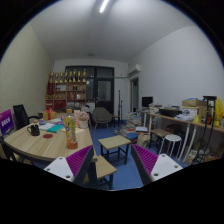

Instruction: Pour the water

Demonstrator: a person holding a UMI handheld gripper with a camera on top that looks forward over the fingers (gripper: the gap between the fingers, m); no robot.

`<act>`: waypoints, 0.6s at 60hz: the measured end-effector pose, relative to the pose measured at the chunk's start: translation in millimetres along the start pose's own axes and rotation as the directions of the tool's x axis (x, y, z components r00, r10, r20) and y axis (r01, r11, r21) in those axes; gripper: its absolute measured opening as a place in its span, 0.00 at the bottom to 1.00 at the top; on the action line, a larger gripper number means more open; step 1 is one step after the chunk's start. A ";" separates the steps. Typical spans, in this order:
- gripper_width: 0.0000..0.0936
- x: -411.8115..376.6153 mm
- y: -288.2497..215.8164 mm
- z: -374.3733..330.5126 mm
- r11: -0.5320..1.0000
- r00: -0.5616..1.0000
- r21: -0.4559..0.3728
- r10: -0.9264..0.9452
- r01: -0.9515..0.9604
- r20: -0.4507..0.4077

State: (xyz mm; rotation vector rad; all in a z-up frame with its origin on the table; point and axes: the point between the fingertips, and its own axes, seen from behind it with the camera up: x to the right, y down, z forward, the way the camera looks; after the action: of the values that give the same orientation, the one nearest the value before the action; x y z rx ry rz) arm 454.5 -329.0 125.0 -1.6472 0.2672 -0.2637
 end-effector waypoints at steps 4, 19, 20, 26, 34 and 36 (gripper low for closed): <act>0.88 1.0 -1.3 1.0 1.000 1.000 0.007 -0.010 0.010 -0.007; 0.88 -3.4 -10.7 0.3 0.999 0.999 0.022 -0.034 0.034 -0.019; 0.88 -5.1 -10.4 1.2 0.999 0.999 0.021 -0.035 0.035 -0.015; 0.88 -18.1 -11.0 15.2 0.999 0.999 0.023 -0.037 0.037 0.020; 0.89 -63.9 -18.1 43.8 0.998 0.993 0.064 -0.029 0.021 0.119; 0.89 -79.2 -19.2 52.2 0.997 0.988 0.071 -0.026 0.015 0.153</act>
State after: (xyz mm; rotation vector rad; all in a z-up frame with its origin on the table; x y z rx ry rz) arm 397.1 -252.3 138.4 -1.5926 0.1231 -0.1583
